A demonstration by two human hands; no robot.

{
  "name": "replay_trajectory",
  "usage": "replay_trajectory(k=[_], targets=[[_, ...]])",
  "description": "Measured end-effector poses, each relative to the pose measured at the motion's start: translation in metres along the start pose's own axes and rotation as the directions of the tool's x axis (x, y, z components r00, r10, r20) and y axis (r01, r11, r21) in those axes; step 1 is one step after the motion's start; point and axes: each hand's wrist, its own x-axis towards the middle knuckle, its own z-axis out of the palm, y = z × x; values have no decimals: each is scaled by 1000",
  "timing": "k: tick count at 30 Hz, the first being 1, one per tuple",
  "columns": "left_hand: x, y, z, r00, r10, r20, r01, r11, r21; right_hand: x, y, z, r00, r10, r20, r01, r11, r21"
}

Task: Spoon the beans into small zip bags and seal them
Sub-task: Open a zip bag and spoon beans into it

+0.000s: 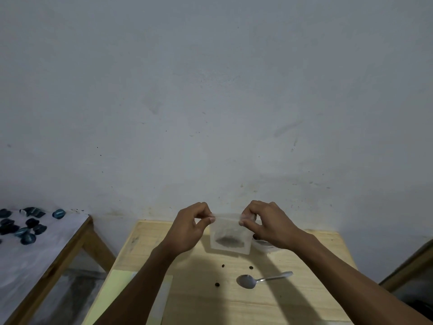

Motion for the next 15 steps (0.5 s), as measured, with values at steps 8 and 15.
replay_trajectory(k=[8, 15], targets=[[-4, -1, -4, 993, -121, -15, 119, 987, -111, 0, -5, 18, 973, 226, -37, -195, 901, 387], [-10, -13, -10, 935, -304, -181, 204, 882, -425, -18, -1, 52, 946, 251, 204, -323, 718, 616]])
